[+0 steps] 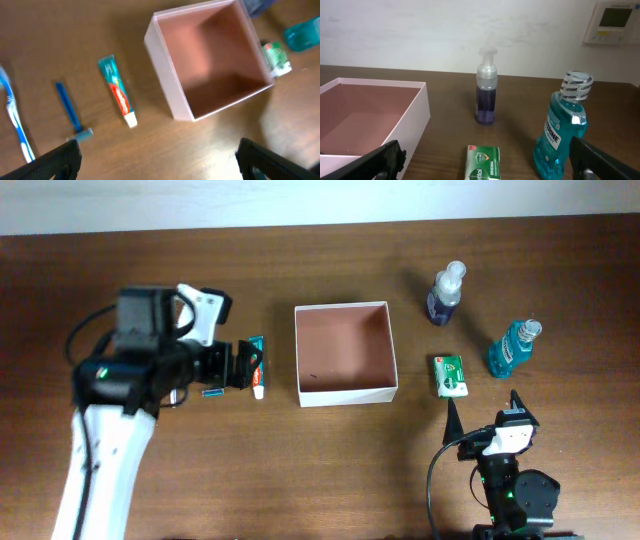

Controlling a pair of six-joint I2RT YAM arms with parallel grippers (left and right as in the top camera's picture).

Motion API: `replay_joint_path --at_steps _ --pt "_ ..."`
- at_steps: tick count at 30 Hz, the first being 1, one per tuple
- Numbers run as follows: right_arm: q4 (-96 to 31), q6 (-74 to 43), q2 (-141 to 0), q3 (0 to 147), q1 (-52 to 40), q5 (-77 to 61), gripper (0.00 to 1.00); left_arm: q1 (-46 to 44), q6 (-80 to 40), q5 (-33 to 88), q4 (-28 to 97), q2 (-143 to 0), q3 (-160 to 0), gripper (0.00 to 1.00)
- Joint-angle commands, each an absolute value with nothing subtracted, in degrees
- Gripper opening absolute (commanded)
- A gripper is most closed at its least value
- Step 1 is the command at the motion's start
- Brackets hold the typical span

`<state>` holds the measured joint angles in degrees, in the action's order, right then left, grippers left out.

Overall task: Pack container
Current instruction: 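Lower the left gripper over the toothpaste tube and close on it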

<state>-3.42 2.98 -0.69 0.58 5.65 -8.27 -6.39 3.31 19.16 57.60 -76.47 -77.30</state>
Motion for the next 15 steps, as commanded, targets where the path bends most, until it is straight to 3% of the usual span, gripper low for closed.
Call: replay_joint_path --at_steps 1,15 --pt "-3.7 2.76 -0.21 0.32 6.09 -8.43 0.98 -8.88 -2.04 13.67 58.78 -83.7 -80.03 1.0" --pt "-3.7 2.76 -0.21 0.32 6.09 -8.43 0.98 -9.76 -10.48 6.46 54.26 -99.88 -80.03 1.0"
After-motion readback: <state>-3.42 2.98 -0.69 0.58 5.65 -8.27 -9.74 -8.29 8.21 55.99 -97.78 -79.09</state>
